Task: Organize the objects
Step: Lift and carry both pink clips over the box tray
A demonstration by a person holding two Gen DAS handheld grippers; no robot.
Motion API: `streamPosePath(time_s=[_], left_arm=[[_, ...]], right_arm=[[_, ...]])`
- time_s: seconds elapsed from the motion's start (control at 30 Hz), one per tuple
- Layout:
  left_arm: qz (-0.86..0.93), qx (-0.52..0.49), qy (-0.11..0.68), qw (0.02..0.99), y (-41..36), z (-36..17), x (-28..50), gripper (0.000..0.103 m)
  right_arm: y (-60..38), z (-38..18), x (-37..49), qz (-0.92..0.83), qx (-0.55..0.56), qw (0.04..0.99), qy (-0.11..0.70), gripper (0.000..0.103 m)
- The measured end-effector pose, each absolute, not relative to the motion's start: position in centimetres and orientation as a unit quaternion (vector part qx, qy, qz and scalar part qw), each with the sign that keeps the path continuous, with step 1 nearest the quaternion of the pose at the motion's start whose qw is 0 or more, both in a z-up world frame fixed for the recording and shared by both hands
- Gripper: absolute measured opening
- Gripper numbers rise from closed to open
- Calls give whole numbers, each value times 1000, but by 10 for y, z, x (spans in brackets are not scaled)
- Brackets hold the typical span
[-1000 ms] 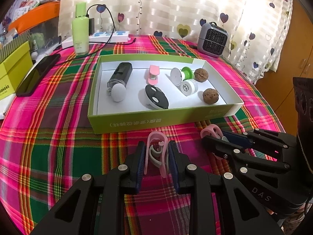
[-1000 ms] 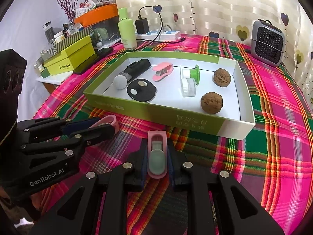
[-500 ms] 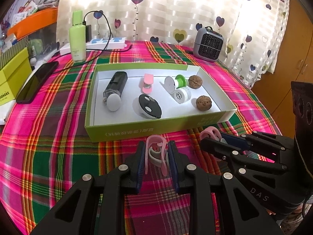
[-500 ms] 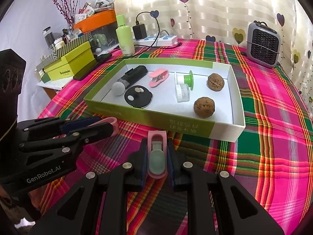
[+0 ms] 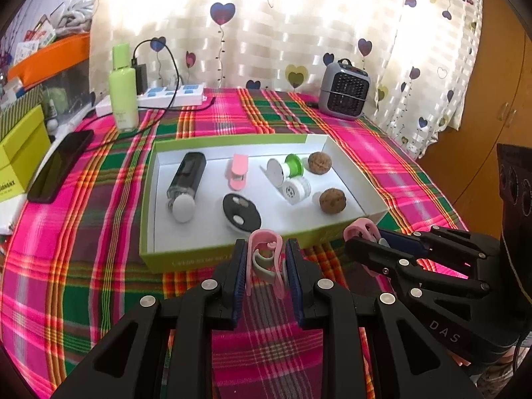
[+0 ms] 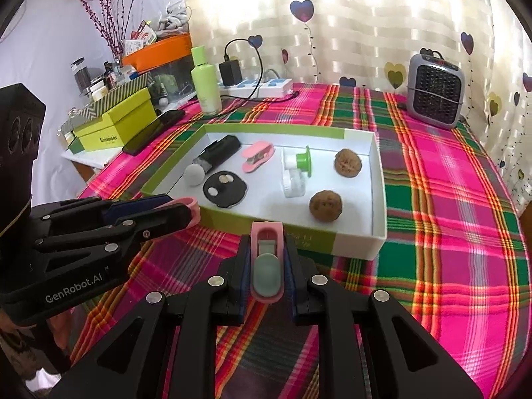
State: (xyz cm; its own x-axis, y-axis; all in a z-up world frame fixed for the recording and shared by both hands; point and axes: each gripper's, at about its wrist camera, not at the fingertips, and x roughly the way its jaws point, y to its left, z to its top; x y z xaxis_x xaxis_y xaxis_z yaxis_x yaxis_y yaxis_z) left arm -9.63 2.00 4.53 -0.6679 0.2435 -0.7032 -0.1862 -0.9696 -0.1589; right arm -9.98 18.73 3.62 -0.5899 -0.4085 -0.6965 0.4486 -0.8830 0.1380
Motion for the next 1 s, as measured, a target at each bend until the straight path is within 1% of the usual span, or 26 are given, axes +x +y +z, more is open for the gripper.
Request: streamPosePath(time_s=[0.27, 0.67, 1.0], left_arm=[[910, -389, -52, 133, 24, 48, -109, 22], [911, -388, -51, 133, 25, 47, -114, 21], [906, -400, -56, 129, 17, 24, -91, 21]], right_arm=[[194, 40, -111, -895, 383, 226, 24, 18], [201, 38, -118, -896, 384, 221, 12, 18], [197, 36, -110, -895, 382, 231, 14, 18]])
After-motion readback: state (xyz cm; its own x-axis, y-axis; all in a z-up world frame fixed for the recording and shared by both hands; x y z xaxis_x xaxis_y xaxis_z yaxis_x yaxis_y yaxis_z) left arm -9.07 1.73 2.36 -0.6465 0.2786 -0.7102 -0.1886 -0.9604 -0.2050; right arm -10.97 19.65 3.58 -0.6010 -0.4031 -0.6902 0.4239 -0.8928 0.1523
